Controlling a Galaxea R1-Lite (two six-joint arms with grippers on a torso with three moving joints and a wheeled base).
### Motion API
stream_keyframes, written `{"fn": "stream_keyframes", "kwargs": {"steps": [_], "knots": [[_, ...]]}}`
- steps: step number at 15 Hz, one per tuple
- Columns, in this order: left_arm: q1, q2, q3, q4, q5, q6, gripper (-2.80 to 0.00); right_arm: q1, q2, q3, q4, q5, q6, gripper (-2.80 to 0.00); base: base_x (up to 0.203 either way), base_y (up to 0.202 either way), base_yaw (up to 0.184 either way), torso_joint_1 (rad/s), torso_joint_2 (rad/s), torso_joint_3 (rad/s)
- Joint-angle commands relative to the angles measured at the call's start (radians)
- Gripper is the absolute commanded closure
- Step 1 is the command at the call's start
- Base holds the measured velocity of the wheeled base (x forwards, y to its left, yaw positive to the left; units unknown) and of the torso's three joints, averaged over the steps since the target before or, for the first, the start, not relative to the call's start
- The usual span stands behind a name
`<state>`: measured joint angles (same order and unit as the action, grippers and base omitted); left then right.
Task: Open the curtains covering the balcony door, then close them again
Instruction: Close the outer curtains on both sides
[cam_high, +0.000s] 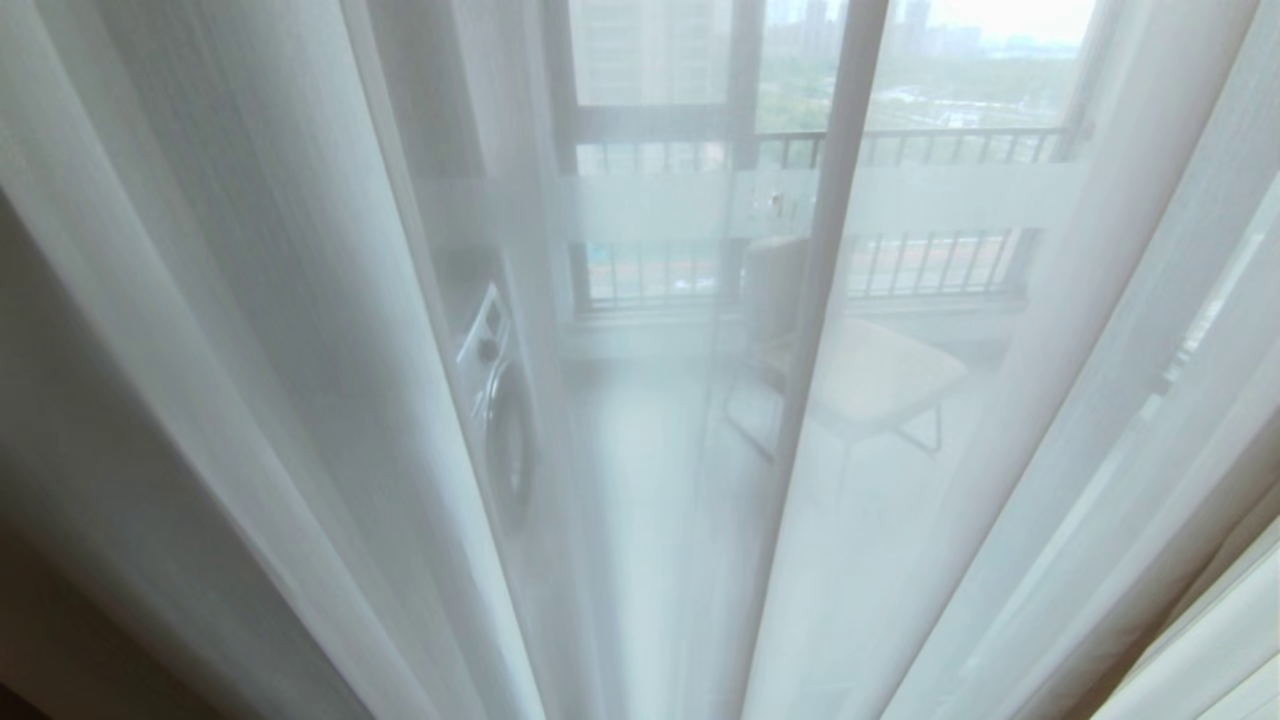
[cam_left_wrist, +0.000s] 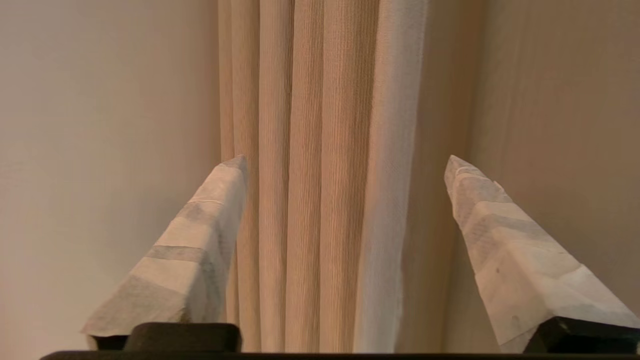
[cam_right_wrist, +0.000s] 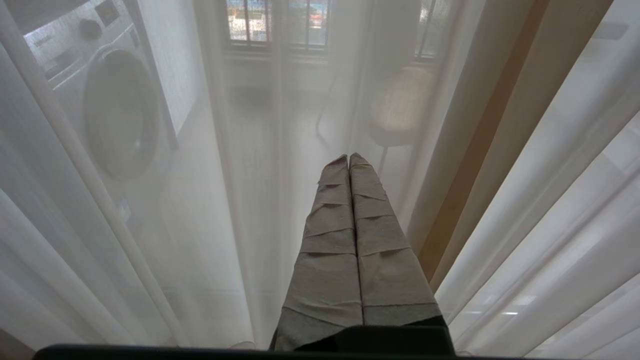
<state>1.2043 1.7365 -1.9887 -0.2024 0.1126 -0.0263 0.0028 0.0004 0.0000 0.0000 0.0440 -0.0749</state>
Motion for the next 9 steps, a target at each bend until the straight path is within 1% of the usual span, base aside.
{"fn": "stream_keyframes", "kwargs": {"steps": [1, 5, 9], "knots": [[0.005, 0.057, 0.001, -0.017, 0.001, -0.005, -2.80, 0.000, 0.000, 0.000, 0.000, 0.000, 0.000, 0.00, 0.000, 0.000, 0.000, 0.000, 0.00, 0.000], [-0.003, 0.125, 0.001, -0.081, 0.001, -0.009, -2.80, 0.000, 0.000, 0.000, 0.000, 0.000, 0.000, 0.00, 0.000, 0.000, 0.000, 0.000, 0.00, 0.000], [-0.039, 0.172, 0.002, -0.132, 0.001, -0.018, -2.80, 0.000, 0.000, 0.000, 0.000, 0.000, 0.000, 0.00, 0.000, 0.000, 0.000, 0.000, 0.00, 0.000]]}}
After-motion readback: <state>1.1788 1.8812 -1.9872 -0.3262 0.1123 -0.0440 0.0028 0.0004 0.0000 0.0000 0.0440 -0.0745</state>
